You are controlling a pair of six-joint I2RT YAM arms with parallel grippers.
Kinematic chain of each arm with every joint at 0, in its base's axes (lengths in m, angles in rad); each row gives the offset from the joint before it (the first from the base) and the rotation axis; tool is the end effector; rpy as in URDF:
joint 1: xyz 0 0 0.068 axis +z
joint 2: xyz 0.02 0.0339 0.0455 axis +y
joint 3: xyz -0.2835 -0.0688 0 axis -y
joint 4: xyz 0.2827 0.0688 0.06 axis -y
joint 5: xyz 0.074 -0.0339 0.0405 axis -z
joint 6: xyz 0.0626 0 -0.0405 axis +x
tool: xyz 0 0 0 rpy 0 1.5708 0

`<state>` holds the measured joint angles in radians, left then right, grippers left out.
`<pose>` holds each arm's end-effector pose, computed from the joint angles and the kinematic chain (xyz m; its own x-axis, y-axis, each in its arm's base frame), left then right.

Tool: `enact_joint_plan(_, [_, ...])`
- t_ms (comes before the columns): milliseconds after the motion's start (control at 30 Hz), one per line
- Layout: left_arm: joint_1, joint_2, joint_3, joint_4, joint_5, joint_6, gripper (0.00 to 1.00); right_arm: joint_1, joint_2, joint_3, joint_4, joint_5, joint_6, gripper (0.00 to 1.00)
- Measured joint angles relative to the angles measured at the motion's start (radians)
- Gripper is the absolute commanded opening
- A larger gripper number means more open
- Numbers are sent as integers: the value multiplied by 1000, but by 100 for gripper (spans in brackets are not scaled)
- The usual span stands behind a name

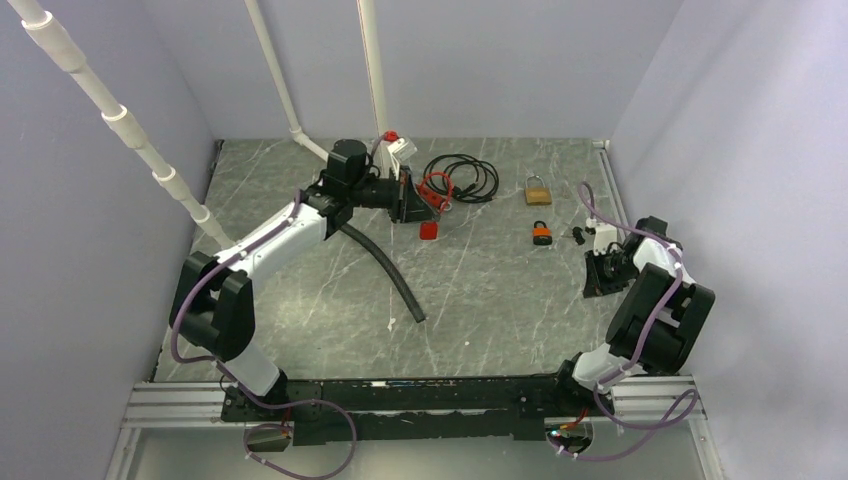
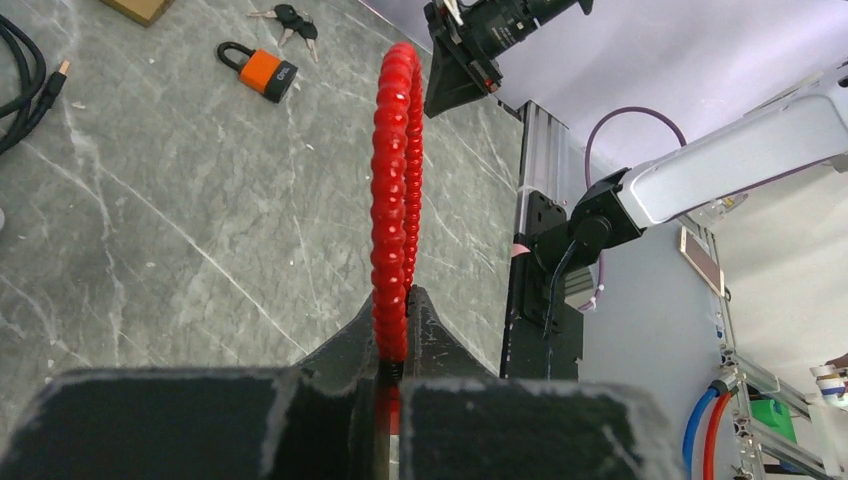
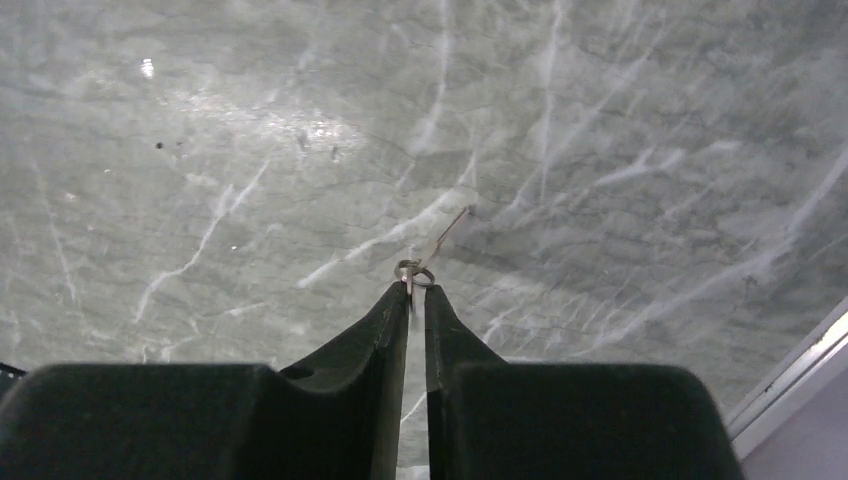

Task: Lock with the key
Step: Place the key at the center of the board, then place the lock at the center of the board.

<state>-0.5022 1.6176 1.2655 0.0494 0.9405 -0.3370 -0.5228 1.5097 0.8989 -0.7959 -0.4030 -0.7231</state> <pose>0.3483 -0.2490 0.3225 -0.5639 0.0873 -0.8212 0.8192 0.1847 -0.5429 0.2637 -0.1236 0.1537 -0.9081 -0.1792 -0.3785 -0.2629 0.9475 0.1820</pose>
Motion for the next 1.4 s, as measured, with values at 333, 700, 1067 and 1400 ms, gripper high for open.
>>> enact_joint_plan(333, [-32,4,-48,40,1,-43,0,0,15,70,-12,1,23,73])
enact_joint_plan(700, [-105,62,-51,157,-50,-58,0,272,-270,269,82,-334,481,71])
enact_joint_plan(1067, [-153,97,-51,216,-129,-71,0,573,-407,189,362,-362,985,70])
enact_joint_plan(1400, [-190,98,-50,214,-154,-64,0,763,-365,184,366,-174,1046,49])
